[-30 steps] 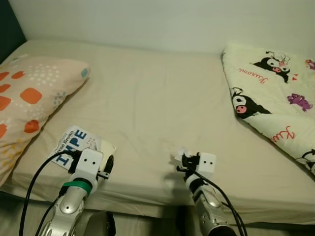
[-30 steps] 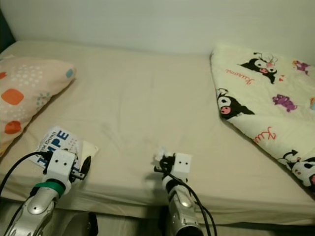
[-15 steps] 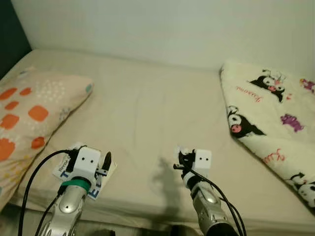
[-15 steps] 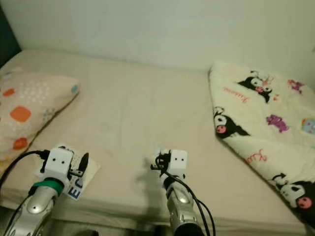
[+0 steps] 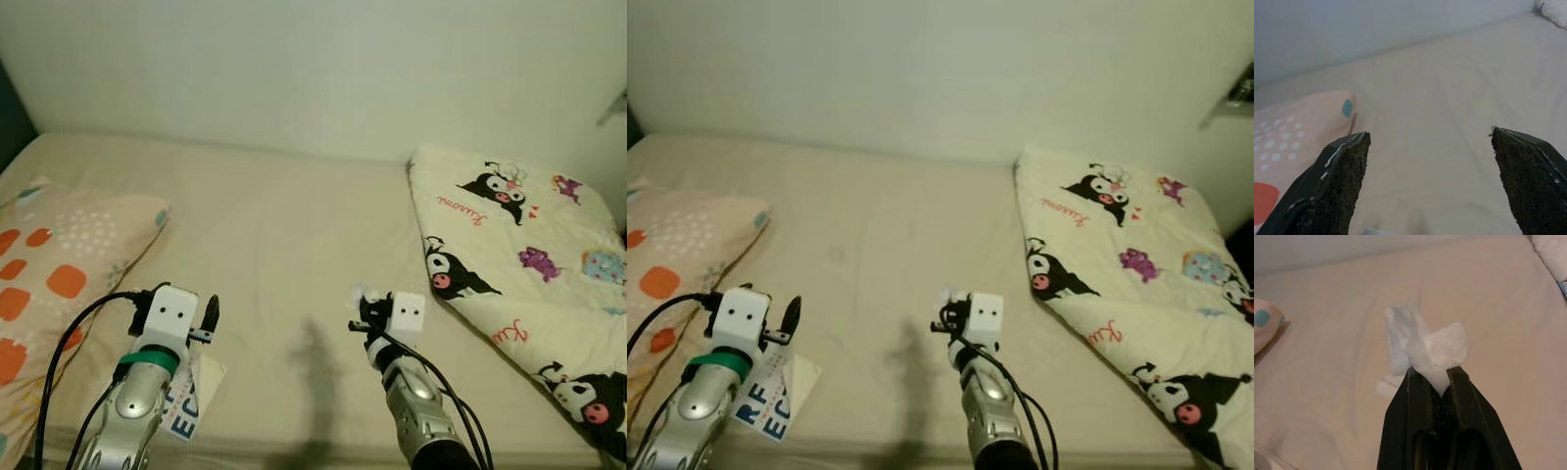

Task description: Clean up the room

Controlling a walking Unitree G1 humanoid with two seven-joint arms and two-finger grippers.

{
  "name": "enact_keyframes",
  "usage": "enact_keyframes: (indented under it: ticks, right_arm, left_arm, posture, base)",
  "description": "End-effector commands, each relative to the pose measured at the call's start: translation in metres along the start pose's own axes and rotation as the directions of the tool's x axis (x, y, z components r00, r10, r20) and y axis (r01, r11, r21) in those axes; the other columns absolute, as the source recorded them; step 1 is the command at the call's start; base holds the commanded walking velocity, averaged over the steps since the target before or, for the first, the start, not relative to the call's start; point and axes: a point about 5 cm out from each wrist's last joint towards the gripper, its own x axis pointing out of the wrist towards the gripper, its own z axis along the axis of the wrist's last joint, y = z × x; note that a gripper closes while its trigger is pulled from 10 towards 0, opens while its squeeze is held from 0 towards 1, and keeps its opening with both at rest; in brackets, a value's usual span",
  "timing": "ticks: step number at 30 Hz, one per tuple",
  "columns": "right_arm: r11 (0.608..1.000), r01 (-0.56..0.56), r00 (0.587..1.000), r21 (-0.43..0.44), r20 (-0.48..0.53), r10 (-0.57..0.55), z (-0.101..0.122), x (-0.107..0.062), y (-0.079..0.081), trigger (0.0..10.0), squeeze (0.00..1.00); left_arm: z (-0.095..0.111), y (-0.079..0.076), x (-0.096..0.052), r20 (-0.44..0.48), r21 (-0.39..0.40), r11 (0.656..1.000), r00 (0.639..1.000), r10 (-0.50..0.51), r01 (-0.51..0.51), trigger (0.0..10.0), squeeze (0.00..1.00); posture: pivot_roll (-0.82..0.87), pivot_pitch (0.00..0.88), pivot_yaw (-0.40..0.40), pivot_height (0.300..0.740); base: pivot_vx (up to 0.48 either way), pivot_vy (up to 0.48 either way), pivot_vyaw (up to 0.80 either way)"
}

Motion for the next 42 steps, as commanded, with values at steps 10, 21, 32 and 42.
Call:
enact_keyframes:
  ticks: [10,21,32,42]
  right_arm:
    - [0.998,0.062,0.997,-0.01,-0.038,-0.062,-0.012,-0.009,-0.011,10.0,0.0]
    - [0.992,0.087,0.994,-0.096,-0.054,-0.093,-0.014,-0.012,-0.018,10.0,0.0]
    - [0.993,0.09,0.99,-0.074,-0.099,-0.097,-0.02,-0.015,-0.022,10.0,0.0]
    - [0.992,0.091,0.989,-0.083,-0.107,-0.1,-0.02,-0.016,-0.024,10.0,0.0]
  left_arm:
    - [-0.007,-0.007,0.0,-0.029,0.013,0.999,0.999,-0.036,0.036,10.0,0.0]
    - [-0.009,-0.012,0.002,-0.029,0.01,0.999,0.999,-0.039,0.039,10.0,0.0]
    - [-0.015,-0.014,-0.002,-0.038,0.007,0.999,0.999,-0.033,0.033,10.0,0.0]
    - [-0.017,-0.012,-0.005,-0.044,0.01,1.0,0.999,-0.022,0.022,10.0,0.0]
  posture:
    - [0.06,0.0,-0.024,0.74]
    - [0.03,0.0,-0.034,0.74]
    - [0.02,0.0,-0.049,0.74]
    - [0.03,0.0,-0.06,0.74]
  base:
    - [0.0,0.0,0.0]
    - [0.0,0.0,0.0]
    - [0.0,0.0,-0.15]
    - [0.0,0.0,-0.8]
